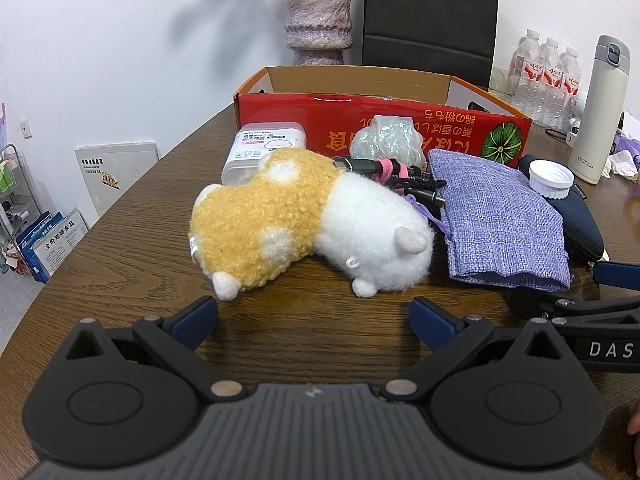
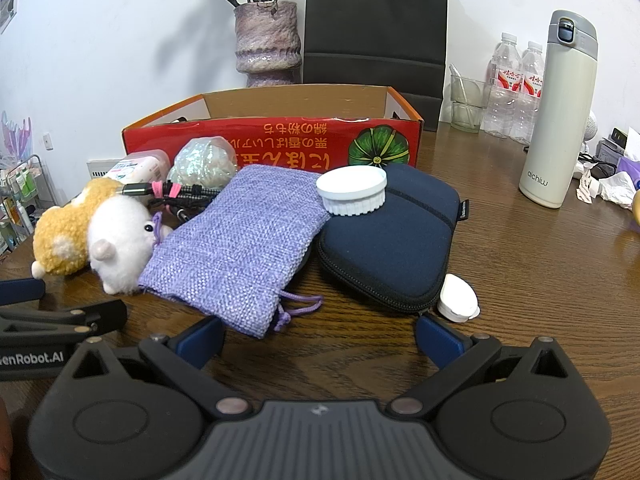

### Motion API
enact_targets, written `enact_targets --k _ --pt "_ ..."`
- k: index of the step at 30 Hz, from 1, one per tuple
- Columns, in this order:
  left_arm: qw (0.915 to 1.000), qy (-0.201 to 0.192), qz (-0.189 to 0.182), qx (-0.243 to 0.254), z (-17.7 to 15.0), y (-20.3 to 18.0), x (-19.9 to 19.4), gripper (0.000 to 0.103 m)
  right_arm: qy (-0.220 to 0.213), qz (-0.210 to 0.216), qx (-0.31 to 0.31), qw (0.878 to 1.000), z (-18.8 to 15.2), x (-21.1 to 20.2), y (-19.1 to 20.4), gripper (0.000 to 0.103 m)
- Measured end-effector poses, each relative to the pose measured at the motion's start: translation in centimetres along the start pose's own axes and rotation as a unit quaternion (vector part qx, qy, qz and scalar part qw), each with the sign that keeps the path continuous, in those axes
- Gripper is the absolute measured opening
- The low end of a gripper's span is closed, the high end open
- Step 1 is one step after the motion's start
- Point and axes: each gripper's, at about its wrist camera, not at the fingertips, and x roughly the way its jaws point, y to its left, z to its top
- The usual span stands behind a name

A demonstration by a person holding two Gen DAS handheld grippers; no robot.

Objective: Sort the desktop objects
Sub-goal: 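Move the left tool toward the yellow-and-white plush toy, then grasp the plush toy with the left tool while the right tool grasps a white cap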

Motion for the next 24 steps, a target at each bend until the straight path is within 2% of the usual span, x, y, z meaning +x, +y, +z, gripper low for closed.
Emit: enact_targets --k 15,17,19,21,24 --pt "1.0 -0.001 -0.001 -0.002 0.0 0.1 -0.1 0.103 0.0 -0.002 -0.001 1.0 -0.1 0.2 0.0 0.103" --pt "0.9998 -0.006 0.013 0.013 -0.3 0.2 -0.7 0.103 0.0 -0.001 -0.002 1.0 -0.1 0.2 0.1 0.103" --pt "0.9989 -0.023 0.015 0.037 -0.5 0.8 -2.1 0.103 0.001 0.003 -0.006 1.0 -0.3 -0.3 -0.2 0.103" --pt "0.9973 -0.059 -0.004 0.044 0.0 2.4 -3.7 0.103 0.004 0.014 -0.012 1.0 -0.7 -1.1 -0.6 0.103" --pt "0.9943 -0.105 -0.005 0.02 1.7 5.2 -3.8 0.103 -0.01 0.039 -0.011 0.999 -1.2 -2.6 -2.0 0.103"
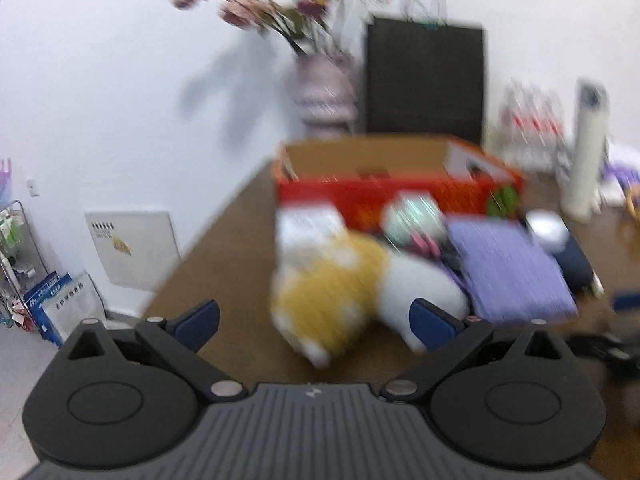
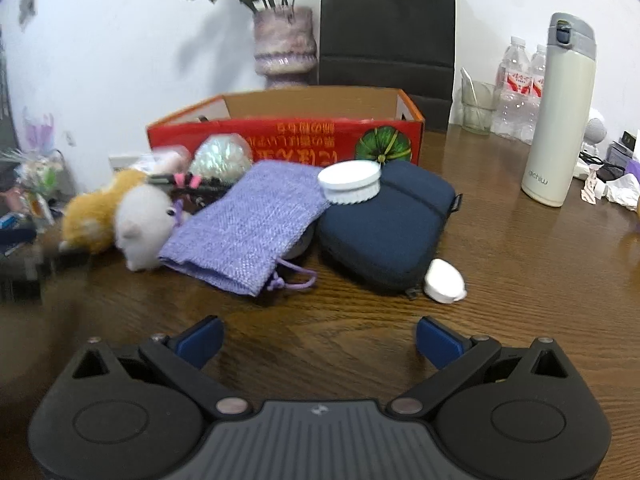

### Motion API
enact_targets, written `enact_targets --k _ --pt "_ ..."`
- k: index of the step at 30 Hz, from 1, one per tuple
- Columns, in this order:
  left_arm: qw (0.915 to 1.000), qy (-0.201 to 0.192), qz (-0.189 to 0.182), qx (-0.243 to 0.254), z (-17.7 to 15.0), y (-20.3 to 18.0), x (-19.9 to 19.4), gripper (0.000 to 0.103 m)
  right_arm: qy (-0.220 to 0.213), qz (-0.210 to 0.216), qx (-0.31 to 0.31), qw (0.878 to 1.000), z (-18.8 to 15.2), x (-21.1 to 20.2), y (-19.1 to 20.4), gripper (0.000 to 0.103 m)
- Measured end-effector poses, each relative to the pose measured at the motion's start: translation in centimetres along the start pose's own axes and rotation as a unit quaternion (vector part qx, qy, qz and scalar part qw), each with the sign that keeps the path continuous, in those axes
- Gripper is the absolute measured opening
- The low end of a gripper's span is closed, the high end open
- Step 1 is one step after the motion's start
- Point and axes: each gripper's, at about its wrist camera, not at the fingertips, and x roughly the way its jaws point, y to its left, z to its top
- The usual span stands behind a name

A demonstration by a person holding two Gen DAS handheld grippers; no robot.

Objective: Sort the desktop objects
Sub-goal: 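Grasp the plush toy with the left tool while the right tool grasps a white cap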

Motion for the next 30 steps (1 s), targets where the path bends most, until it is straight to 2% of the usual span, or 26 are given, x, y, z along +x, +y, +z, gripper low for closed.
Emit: enact_targets --k 3,6,7,9,10,13,19,21,23,24,26,27,28,30 --pt "0.9981 0.05 -0.034 -0.007 1.2 1.6 3.4 0.103 -0.027 -0.011 0.017 0.999 0.7 -1.0 -1.3 0.103" --pt "0.9968 0.054 -0.058 0.007 1.6 1.4 5.3 0.1 -0.051 -0.031 0.027 0.998 1.5 -1.0 -2.5 0.102" --pt "0.9964 0.053 -0.065 0.015 1.6 1.0 5.3 0.095 -0.049 -0.038 0.029 0.998 1.7 -0.7 -2.9 0.099" --pt "0.9941 0.058 -0.088 0.024 1.3 0.5 5.1 0.075 -0.039 -0.055 0.035 0.997 1.9 -0.1 -3.9 0.092" --pt "0.9931 0.063 -0.097 0.02 0.9 0.4 4.5 0.059 -0.033 -0.059 0.04 0.997 1.9 0.3 -4.4 0.09" --pt "0.9943 0.06 -0.088 -0.006 0.1 -0.4 2.8 0.05 -0.012 -0.047 0.063 0.997 1.6 1.1 -6.0 0.09" --pt "0.9929 0.077 -0.085 -0.03 -0.7 -1.0 0.2 0.048 -0.004 -0.029 0.039 0.999 1.4 1.1 -5.9 0.081" --pt "0.9921 0.082 -0.085 -0.042 -0.5 -0.6 0.2 0.051 0.001 -0.029 0.019 0.999 1.5 0.9 -5.7 0.08" --pt "0.9921 0.082 -0.079 -0.054 -0.5 -0.4 0.9 0.077 -0.001 -0.035 0.004 0.999 1.4 0.5 -5.9 0.078" --pt "0.9928 0.082 -0.072 -0.051 -0.7 -0.5 1.0 0.079 0.001 -0.038 0.003 0.999 1.5 0.6 -6.1 0.076" --pt "0.9932 0.082 -0.073 -0.04 -0.7 -0.9 1.4 0.078 0.005 -0.038 0.009 0.999 1.5 0.9 -6.6 0.067" --pt "0.9925 0.083 -0.079 -0.043 -0.7 -1.0 1.6 0.074 0.006 -0.037 0.009 0.999 1.5 1.1 -6.8 0.058" --pt "0.9918 0.089 -0.082 -0.043 -0.7 -1.3 1.8 0.051 0.007 -0.041 0.008 0.999 1.4 1.4 -6.9 0.055" --pt "0.9919 0.093 -0.075 -0.043 -0.8 -1.6 1.9 0.048 0.004 -0.04 0.003 0.999 1.6 1.6 -6.9 0.054"
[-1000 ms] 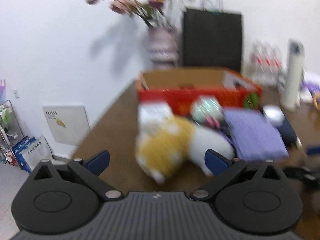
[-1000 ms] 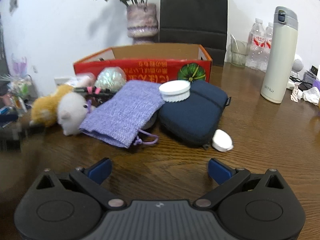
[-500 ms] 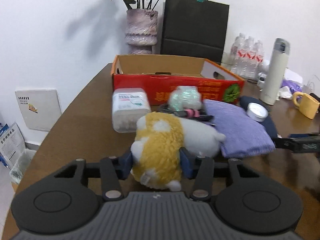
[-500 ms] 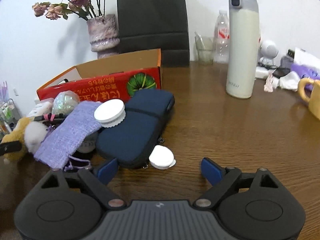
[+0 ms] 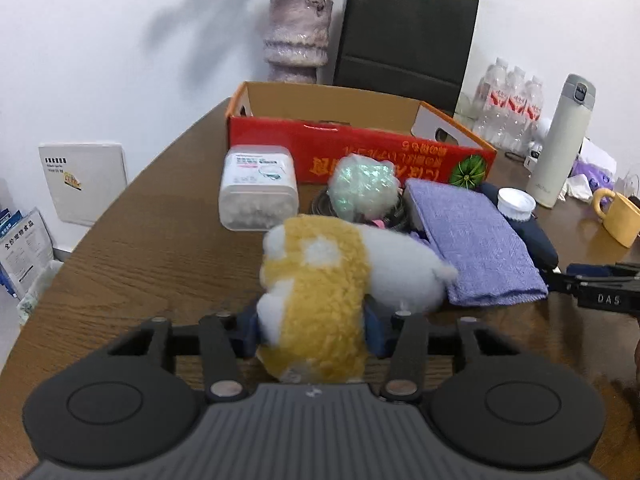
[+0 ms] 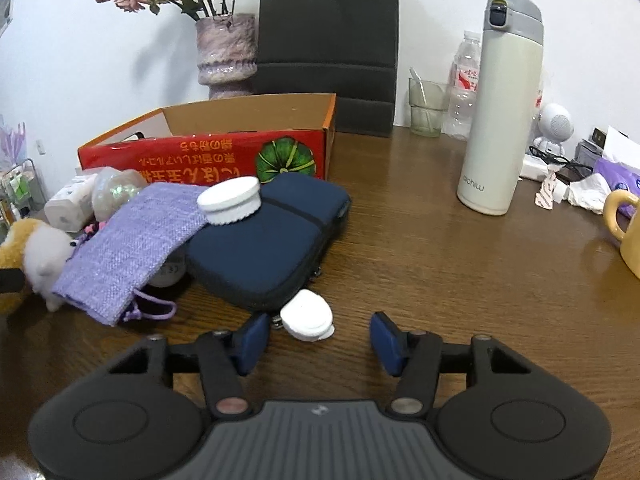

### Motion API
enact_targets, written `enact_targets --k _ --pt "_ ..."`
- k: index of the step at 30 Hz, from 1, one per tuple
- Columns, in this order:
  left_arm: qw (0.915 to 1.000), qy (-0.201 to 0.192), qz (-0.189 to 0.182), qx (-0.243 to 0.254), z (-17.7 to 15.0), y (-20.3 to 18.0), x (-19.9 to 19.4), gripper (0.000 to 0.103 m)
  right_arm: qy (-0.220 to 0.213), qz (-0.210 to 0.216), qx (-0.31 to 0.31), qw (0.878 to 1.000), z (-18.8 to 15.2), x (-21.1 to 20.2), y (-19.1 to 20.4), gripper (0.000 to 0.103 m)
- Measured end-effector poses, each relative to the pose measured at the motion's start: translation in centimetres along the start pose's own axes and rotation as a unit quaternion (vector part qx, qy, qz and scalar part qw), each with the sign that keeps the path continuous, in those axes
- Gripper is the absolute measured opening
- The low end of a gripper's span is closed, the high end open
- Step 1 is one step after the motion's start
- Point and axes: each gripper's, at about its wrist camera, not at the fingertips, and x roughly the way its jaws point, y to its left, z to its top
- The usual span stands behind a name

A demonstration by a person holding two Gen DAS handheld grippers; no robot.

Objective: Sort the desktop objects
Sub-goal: 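Grasp the plush toy with the left tool while the right tool grasps a white cap, then carry both into the cardboard box and open both tools to release them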

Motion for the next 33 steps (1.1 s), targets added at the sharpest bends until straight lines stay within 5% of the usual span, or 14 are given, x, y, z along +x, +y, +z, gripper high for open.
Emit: enact_targets --k 6,8,12,16,20,26,33 --pt "0.9999 0.003 -0.012 -0.01 -1.0 -0.3 -1.6 0.046 -0.015 0.015 -0.005 1.0 0.3 0.9 -0.2 0.046" --pt "0.9999 0.005 -0.01 -0.009 -1.4 -0.4 -2.4 0.046 -0.016 0.023 -0.012 1.0 0.4 0.8 0.0 0.027" --pt "0.9999 0.008 -0.009 -0.008 -2.6 -1.0 -3.9 0.046 -0.005 0.015 -0.037 0.999 -0.4 -0.8 1.6 0.026" --pt "0.9998 0.006 -0.018 -0.002 -4.0 -2.4 -5.7 0.046 -0.005 0.051 -0.042 0.998 -2.8 -3.9 4.2 0.026" --pt "0.9992 -0.032 -0.016 -0.017 -4.3 -3.1 -8.3 0.044 -0.027 0.078 -0.061 0.995 -4.2 -7.2 6.2 0.026" --pt "0.9962 -0.082 -0.009 -0.028 -1.9 -2.6 -10.6 0.044 -0.073 0.082 -0.042 0.993 -2.4 -10.0 5.6 0.026" --pt "0.9923 -0.123 0.015 -0.007 7.0 -2.2 -7.4 0.044 -0.116 0.082 -0.048 0.989 3.4 -9.7 5.8 0.026"
